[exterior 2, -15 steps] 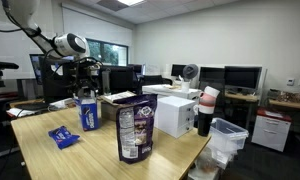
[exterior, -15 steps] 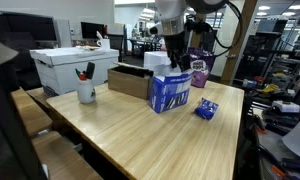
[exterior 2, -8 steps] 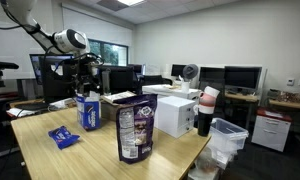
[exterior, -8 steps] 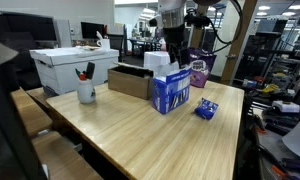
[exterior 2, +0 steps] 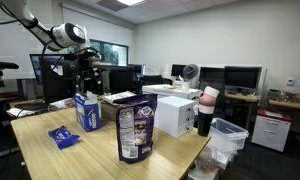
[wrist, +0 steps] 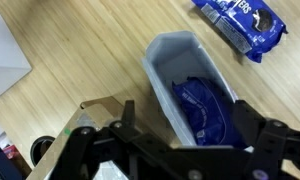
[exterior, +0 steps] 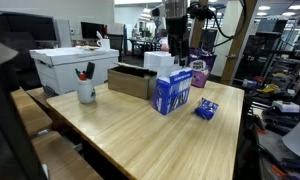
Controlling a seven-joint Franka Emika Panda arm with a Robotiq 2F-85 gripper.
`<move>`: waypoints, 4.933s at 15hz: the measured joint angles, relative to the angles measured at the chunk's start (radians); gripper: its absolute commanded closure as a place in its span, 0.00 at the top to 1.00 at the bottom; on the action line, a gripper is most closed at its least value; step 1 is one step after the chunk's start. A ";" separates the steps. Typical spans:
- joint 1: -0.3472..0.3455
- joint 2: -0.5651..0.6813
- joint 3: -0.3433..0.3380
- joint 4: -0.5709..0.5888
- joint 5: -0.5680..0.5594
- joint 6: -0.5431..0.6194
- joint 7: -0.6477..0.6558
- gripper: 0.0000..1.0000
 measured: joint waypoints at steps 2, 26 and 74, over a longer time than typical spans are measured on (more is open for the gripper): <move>0.000 -0.020 -0.004 -0.022 0.002 0.024 0.002 1.00; 0.000 -0.190 -0.057 -0.350 0.054 0.422 -0.090 0.06; 0.004 -0.242 0.094 -0.659 -1.374 0.506 1.238 0.05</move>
